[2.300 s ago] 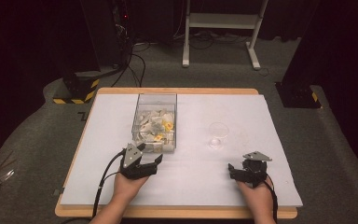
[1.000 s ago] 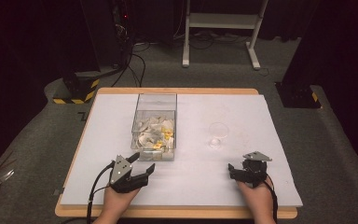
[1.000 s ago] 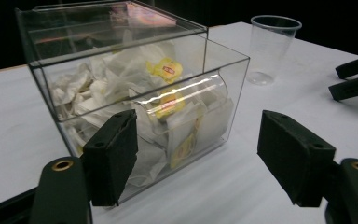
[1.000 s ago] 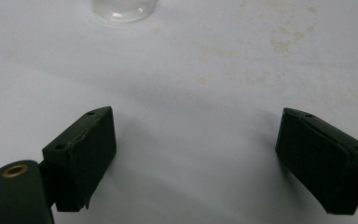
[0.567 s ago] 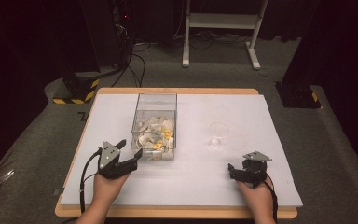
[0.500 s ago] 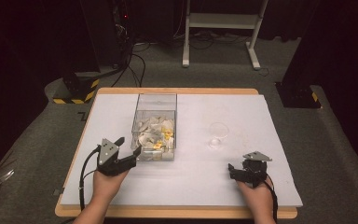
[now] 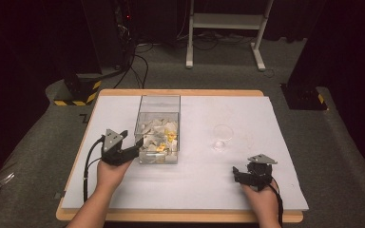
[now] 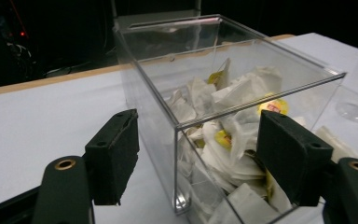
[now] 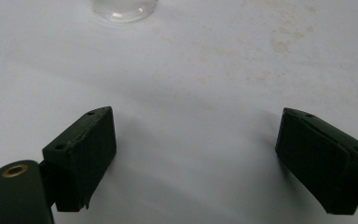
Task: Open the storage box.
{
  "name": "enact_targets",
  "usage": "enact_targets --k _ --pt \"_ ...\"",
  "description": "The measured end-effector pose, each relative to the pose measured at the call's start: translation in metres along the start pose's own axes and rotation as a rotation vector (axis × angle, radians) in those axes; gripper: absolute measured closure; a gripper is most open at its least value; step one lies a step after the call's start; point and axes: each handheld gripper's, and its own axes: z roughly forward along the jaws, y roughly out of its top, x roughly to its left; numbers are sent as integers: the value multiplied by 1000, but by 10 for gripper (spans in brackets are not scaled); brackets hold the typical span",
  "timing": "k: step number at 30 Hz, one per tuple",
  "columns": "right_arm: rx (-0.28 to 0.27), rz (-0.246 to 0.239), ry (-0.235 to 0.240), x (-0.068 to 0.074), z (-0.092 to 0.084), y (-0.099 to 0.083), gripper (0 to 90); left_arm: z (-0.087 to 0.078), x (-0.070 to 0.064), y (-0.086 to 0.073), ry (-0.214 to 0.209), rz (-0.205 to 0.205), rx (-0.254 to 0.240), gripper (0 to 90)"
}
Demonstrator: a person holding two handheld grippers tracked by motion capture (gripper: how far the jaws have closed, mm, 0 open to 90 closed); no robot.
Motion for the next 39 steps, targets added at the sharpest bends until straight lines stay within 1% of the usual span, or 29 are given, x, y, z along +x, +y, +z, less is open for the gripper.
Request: enact_targets --k 2,5,8,13,15,17,19,23,25,27,30,31,32,33,34,37,38,39 --pt "0 0 0 0 0 0 121 2 1 -2 9 0 11 306" --pt "0 0 0 0 0 0 121 4 2 -3 16 -2 15 318" --pt "0 0 1 0 0 0 121 7 1 -6 18 4 15 354" --pt "-1 -3 1 0 0 0 121 8 0 -13 5 -4 6 447" --pt "0 0 1 0 0 0 121 6 -1 -16 0 -11 -9 490" --pt "0 0 0 0 0 0 121 4 -2 -17 -4 -17 -13 523" --pt "0 0 0 0 0 0 121 4 -2 -17 -3 -11 -14 555" --pt "0 0 0 0 0 0 121 5 -5 -16 10 -14 -14 574" --pt "0 0 0 0 0 0 121 6 -6 -16 22 -8 -15 575" --pt "0 0 0 0 0 0 121 7 -6 -16 20 -12 -14 577" --pt "0 0 1 0 0 0 121 5 -8 -16 20 -2 -13 610" --pt "0 0 1 0 0 0 121 4 -8 -16 15 -5 -16 617" --pt "-2 -4 1 -1 0 0 121 4 -8 -17 12 -6 -17 644" --pt "1 0 1 0 0 0 121 3 -8 -17 12 -1 -17 650" --pt "0 0 1 0 0 0 121 2 -9 -17 10 -5 -18 652" --pt "0 0 0 0 0 0 121 1 -10 -18 11 1 -24 676" --pt "0 0 0 0 0 0 121 1 -12 -20 16 15 -24 690" --pt "0 0 0 0 0 0 121 0 -13 -20 22 15 -28 699"
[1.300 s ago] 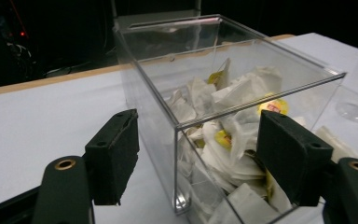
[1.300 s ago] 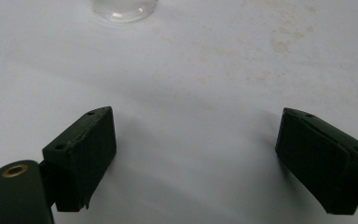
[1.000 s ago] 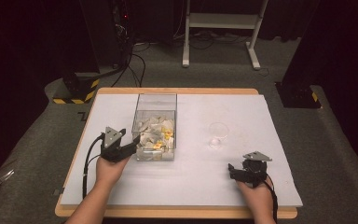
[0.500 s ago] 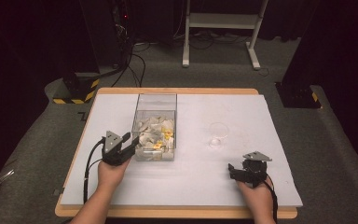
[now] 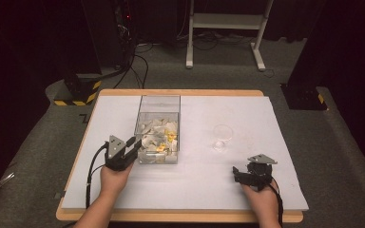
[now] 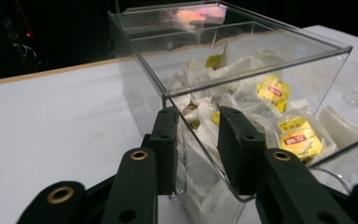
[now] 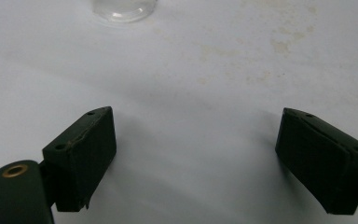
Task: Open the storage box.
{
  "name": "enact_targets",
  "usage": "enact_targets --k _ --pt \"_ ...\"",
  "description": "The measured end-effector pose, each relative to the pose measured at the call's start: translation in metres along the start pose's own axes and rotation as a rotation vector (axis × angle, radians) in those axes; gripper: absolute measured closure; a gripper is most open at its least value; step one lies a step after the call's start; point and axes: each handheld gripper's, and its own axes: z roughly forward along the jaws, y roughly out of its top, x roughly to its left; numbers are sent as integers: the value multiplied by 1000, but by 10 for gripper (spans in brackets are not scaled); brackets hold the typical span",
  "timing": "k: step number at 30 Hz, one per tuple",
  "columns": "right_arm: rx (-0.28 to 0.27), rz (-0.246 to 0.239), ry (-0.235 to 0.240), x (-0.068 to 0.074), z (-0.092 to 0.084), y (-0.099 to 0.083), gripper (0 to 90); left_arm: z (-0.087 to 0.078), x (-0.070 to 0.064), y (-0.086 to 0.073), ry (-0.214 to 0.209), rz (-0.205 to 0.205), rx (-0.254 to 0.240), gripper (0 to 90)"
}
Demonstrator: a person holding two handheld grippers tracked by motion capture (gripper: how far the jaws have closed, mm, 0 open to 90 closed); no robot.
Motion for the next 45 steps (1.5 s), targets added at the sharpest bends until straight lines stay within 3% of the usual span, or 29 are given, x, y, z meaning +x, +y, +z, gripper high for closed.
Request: enact_targets --k 8,33,38,45 --pt "2 -1 0 0 0 0 121 -3 -3 -2 15 -13 -7 733" --pt "0 0 1 0 0 0 121 -22 -8 -5 -4 -13 -5 739" --pt "0 0 0 0 0 0 121 -26 -9 -5 -8 -13 -14 786" --pt "0 0 0 0 0 0 121 -18 -14 -8 21 12 15 696"
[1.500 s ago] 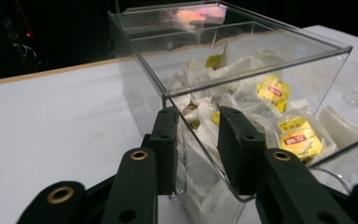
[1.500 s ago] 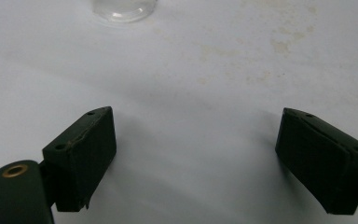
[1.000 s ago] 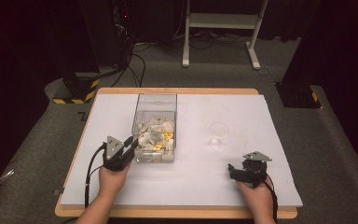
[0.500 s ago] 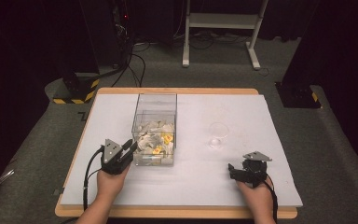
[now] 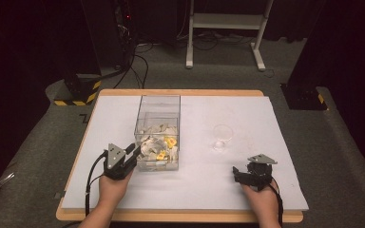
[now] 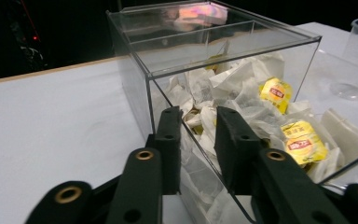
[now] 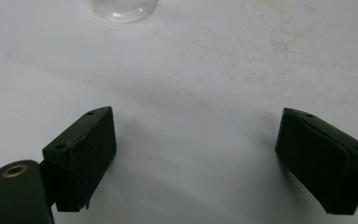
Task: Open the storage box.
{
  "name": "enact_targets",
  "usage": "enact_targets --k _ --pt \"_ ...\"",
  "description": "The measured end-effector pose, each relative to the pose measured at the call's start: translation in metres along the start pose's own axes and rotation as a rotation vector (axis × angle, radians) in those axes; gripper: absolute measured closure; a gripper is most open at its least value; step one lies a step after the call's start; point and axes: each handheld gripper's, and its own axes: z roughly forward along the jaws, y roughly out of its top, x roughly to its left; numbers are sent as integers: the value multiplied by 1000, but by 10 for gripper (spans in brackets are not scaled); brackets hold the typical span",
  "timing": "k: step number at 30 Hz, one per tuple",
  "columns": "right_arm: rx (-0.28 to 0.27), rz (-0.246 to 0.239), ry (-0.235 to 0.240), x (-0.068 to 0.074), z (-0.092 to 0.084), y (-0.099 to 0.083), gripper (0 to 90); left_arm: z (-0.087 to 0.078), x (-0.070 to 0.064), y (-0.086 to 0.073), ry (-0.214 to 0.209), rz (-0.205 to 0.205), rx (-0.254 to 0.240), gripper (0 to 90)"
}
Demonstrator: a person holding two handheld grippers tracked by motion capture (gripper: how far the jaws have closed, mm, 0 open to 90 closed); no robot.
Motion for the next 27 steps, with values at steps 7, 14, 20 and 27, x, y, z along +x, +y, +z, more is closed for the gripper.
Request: enact_targets --k 7,14,20,27 --pt "-2 -2 -1 0 0 0 121 -2 3 -4 -8 -40 9 741" --pt "-2 -2 -1 0 0 0 122 -11 0 -7 0 -28 14 758" --pt "0 -3 -2 0 0 0 123 -21 -5 -10 6 -32 1 759" --pt "-2 -2 -1 0 0 0 122 -25 -8 -13 18 -5 -4 756"
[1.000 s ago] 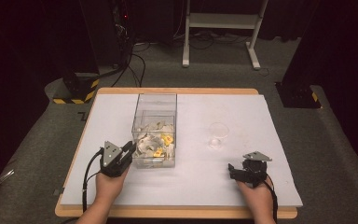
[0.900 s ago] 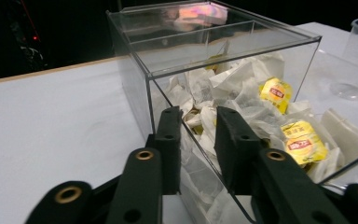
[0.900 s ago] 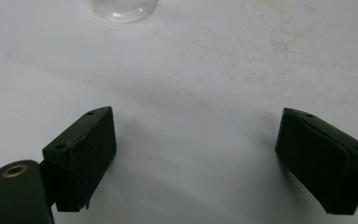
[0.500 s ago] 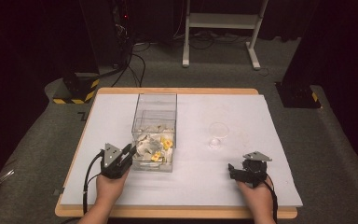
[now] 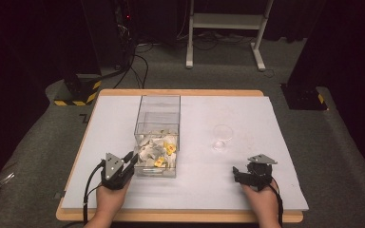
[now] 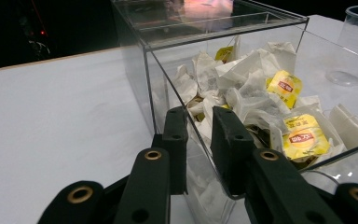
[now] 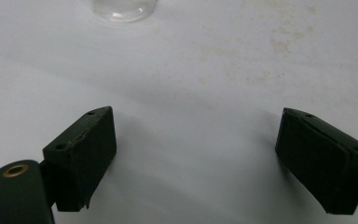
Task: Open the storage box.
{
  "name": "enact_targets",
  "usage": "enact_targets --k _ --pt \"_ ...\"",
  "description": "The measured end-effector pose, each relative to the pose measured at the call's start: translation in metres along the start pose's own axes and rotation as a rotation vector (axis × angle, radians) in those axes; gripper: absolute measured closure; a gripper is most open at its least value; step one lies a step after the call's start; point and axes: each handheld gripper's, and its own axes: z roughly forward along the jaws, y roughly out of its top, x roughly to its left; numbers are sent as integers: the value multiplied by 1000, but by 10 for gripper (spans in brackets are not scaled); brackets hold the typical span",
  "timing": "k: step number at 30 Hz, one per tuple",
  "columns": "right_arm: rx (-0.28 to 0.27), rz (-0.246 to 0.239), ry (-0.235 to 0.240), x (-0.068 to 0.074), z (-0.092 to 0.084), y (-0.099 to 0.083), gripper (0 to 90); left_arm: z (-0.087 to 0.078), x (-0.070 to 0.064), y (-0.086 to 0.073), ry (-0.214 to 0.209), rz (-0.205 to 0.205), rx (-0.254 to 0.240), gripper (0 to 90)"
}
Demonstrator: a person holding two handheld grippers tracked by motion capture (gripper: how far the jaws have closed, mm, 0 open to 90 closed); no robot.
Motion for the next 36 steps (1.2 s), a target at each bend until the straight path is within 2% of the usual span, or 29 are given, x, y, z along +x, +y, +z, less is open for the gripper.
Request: enact_targets --k 3,5,9,16,20,29,36 --pt "0 0 0 0 0 0 123 2 2 1 3 3 -5 732" --pt "0 0 0 0 0 0 122 5 6 1 0 -10 -8 653" --pt "0 0 0 0 0 0 122 7 7 2 -32 -24 -3 703" --pt "0 0 1 0 0 0 123 2 3 0 -19 -36 -3 741" --pt "0 0 0 0 0 0 122 -2 1 -2 -12 -29 -9 746" --pt "-1 -1 0 0 0 0 123 -9 -4 -5 -15 -39 -3 751" --pt "0 0 1 0 0 0 122 -13 -6 -6 -15 -22 -2 749"
